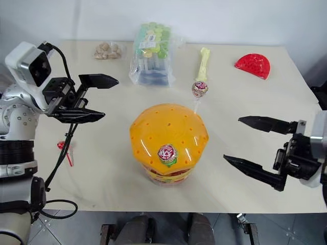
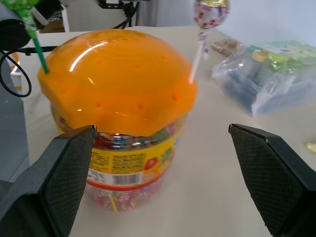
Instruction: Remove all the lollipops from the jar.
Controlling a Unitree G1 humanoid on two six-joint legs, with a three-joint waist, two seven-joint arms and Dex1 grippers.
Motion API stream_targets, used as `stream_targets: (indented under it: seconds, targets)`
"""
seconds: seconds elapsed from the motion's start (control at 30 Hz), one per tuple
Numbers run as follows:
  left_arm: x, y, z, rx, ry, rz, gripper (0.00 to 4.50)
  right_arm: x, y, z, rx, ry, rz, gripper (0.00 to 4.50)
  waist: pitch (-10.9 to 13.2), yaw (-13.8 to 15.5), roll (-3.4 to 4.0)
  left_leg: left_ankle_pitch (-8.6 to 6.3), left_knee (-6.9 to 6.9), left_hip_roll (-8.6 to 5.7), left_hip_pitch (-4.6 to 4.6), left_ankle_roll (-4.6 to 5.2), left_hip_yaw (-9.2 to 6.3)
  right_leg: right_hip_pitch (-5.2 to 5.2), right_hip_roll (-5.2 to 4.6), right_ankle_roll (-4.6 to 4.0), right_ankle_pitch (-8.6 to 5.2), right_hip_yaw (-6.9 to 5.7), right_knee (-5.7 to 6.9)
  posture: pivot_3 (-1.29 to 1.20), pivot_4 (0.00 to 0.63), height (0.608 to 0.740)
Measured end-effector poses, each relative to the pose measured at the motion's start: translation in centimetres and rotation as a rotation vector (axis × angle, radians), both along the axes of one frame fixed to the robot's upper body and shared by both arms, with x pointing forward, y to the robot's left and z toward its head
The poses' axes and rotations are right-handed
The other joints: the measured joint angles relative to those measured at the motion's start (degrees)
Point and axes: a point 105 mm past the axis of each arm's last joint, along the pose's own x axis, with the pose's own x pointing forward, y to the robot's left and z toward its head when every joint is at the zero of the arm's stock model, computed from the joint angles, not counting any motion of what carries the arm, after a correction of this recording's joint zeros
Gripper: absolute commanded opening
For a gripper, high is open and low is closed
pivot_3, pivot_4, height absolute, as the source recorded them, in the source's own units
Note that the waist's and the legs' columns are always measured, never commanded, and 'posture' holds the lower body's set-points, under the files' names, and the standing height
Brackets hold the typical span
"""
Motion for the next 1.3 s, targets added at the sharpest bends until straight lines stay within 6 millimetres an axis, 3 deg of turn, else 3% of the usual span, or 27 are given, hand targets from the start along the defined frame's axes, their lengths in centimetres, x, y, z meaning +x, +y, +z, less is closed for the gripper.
stream_targets:
  seconds: [0.33, 0.57, 0.77, 0.93, 1.1, 1.13, 1.23, 1.3]
  targets:
    - [-0.9, 1.1, -0.8, 0.052, 0.036, -0.006, 4.49, -2.1, 5.2, 0.1, -0.100, 0.034, 0.266, 4.50, 0.00, -0.44, 0.00, 0.00, -0.01, 0.04, 0.03, 0.00, -0.08, 0.00, 0.01, -0.03, 0.01, 0.00, -0.01, 0.00, 0.150, 0.740]
    - [-1.8, 1.8, -1.4, 0.058, 0.045, -0.019, 4.49, -1.5, 8.2, 0.0, -0.117, 0.024, 0.426, 4.50, 0.00, -0.16, -0.02, -0.01, 0.03, 0.00, -0.04, 0.01, -0.12, 0.01, -0.02, -0.04, 0.05, -0.03, -0.10, 0.00, 0.150, 0.740]
    - [-2.0, 2.2, -1.6, 0.068, 0.043, -0.005, 4.49, -0.7, 9.1, 0.1, -0.110, -0.004, 0.452, 4.50, 0.00, -0.21, -0.03, -0.01, 0.03, 0.01, -0.07, 0.01, -0.11, 0.00, -0.02, -0.04, 0.05, -0.06, -0.11, 0.00, 0.150, 0.740]
    - [-2.6, 2.7, -1.5, 0.059, 0.021, 0.009, 4.50, -0.4, 9.3, 0.1, -0.109, -0.016, 0.479, 2.99, 0.00, -0.25, -0.03, -0.01, 0.03, 0.02, -0.05, 0.01, -0.10, 0.00, -0.01, -0.04, 0.06, -0.06, -0.09, 0.00, 0.150, 0.740]
    - [-3.0, 2.7, -1.3, 0.061, 0.005, 0.006, 4.50, -0.3, 9.4, -0.2, -0.126, -0.008, 0.506, 1.23, 0.00, -0.25, -0.03, -0.01, 0.02, 0.02, -0.05, 0.01, -0.10, 0.00, -0.01, -0.04, 0.06, -0.06, -0.10, 0.00, 0.150, 0.740]
    - [-3.0, 2.7, -1.3, 0.059, 0.008, 0.006, 4.50, -0.3, 9.4, -0.3, -0.129, 0.000, 0.512, 0.71, 0.00, -0.25, -0.03, -0.01, 0.03, 0.02, -0.05, 0.01, -0.10, 0.00, -0.01, -0.04, 0.06, -0.06, -0.10, 0.00, 0.150, 0.740]
    - [-3.0, 2.7, -1.3, 0.056, 0.008, 0.005, 4.50, -0.4, 9.5, -0.4, -0.126, 0.002, 0.524, 0.02, 0.00, -0.24, -0.03, -0.01, 0.03, 0.02, -0.07, 0.01, -0.10, 0.00, -0.01, -0.04, 0.06, -0.06, -0.11, 0.00, 0.150, 0.740]
    - [-3.0, 2.7, -1.3, 0.056, 0.008, 0.006, 4.50, -0.4, 9.5, -0.3, -0.128, -0.002, 0.531, 0.02, 0.00, -0.23, -0.03, -0.01, 0.02, 0.02, -0.07, 0.01, -0.11, 0.00, -0.01, -0.04, 0.06, -0.07, -0.11, 0.00, 0.150, 0.740]
